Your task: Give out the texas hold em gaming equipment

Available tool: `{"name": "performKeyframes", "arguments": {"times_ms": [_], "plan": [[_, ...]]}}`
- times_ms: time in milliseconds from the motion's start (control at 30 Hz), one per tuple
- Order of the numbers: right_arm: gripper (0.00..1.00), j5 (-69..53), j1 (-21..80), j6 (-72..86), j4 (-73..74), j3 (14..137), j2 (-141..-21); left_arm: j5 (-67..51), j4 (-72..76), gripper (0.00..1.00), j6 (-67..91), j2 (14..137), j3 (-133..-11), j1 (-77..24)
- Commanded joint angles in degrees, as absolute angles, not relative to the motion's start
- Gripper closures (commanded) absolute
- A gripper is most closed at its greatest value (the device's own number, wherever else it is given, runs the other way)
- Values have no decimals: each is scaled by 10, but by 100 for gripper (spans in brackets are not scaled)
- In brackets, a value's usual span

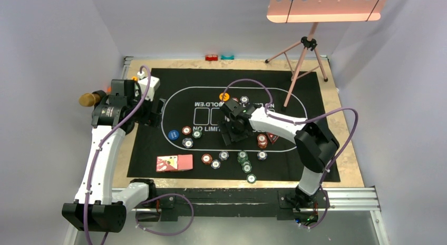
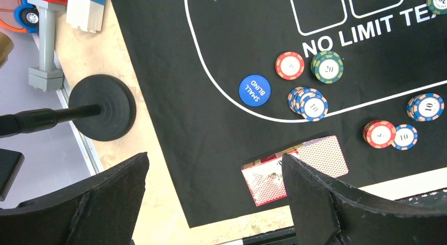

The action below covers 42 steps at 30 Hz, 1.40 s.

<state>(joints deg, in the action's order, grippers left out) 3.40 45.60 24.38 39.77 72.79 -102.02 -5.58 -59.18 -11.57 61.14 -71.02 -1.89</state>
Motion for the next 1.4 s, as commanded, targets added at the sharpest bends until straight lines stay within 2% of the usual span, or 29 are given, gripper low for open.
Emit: {"name": "performKeyframes", "arguments": {"times_ms": [0,567,900,1233,1367], "plan": [[23,42,465,252,399,692,-992,-61,-579,0,-118,599,-707,-14],[34,36,489,272,383,615,-973,-55,-584,0,-122,598,-714,-15],[47,32,500,278,386,603,-972,-56,-588,0,-124,600,-722,-14],[68,38,500,278,402,611,-964,-54,-589,0,-126,600,-724,-15],[72,25,500,287,406,609,-944,-56,-590,0,-127,602,-726,-14]]}}
